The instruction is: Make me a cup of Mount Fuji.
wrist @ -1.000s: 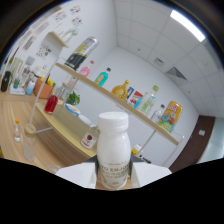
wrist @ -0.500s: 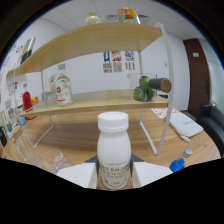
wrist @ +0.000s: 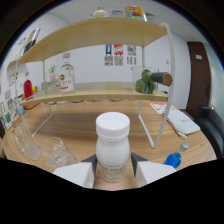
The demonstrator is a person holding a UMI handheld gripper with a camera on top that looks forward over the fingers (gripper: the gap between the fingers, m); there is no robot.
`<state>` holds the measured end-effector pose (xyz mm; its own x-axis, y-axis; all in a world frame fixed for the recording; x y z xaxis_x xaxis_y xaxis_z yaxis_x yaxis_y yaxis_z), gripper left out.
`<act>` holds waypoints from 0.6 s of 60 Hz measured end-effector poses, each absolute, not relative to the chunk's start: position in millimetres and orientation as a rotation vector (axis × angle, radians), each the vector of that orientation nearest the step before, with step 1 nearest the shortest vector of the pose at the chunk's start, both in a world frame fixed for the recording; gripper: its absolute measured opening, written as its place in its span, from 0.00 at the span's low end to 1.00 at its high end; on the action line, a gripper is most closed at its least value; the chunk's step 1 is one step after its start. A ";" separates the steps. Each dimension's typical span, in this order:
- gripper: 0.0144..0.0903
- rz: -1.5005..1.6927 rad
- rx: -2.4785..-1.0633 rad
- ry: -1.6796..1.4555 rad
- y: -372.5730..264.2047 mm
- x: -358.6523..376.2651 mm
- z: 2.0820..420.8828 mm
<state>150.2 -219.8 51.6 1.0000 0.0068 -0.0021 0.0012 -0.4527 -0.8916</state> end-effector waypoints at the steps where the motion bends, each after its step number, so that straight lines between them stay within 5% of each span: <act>1: 0.64 0.000 -2.044 -0.005 -220.9 150.8 53.3; 9: 0.93 -0.008 -2.038 0.036 -232.6 149.1 86.6; 36: 0.95 -0.074 -2.189 0.080 -306.3 63.5 155.0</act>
